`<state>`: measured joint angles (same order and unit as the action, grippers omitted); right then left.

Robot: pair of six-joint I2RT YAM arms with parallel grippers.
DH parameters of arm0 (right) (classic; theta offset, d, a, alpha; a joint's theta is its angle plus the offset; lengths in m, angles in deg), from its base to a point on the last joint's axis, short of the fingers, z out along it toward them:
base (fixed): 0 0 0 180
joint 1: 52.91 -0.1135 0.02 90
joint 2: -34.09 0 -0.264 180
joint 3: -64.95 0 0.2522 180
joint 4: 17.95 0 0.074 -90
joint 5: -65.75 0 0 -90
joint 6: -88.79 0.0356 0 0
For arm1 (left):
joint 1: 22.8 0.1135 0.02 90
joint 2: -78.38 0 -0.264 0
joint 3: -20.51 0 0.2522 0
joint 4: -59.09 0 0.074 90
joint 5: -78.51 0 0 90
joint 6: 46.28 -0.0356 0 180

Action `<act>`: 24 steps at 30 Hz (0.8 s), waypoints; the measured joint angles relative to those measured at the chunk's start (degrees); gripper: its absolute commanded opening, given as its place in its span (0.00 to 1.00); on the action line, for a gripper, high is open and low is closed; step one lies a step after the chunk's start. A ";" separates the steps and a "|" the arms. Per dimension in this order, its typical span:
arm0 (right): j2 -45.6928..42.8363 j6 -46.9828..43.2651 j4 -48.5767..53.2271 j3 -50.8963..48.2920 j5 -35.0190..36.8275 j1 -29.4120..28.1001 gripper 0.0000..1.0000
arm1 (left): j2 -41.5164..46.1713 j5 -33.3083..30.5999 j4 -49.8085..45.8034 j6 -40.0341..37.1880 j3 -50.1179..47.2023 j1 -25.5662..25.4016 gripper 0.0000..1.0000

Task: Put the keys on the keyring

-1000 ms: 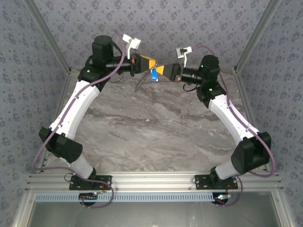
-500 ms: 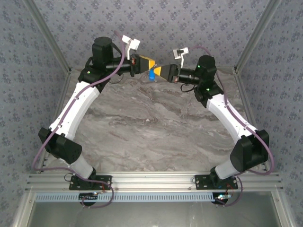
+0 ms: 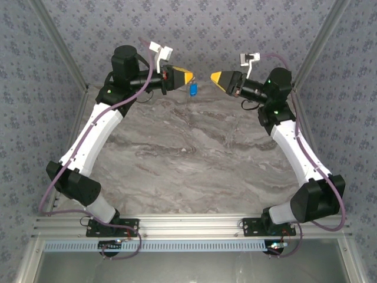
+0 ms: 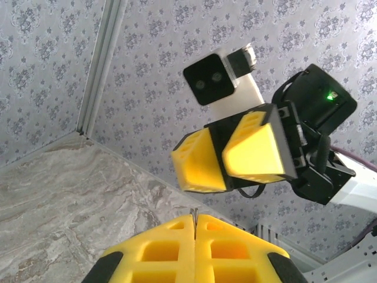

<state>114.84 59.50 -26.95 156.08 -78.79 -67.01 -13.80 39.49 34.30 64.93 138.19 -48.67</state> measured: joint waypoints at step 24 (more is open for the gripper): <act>3.21 -0.79 -0.63 3.58 3.30 -7.65 0.41 | 1.14 -0.02 2.19 1.42 -2.32 -0.02 0.00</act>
<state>118.05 58.71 -27.58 159.66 -75.49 -74.66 -12.67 39.47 36.49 66.35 135.88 -48.69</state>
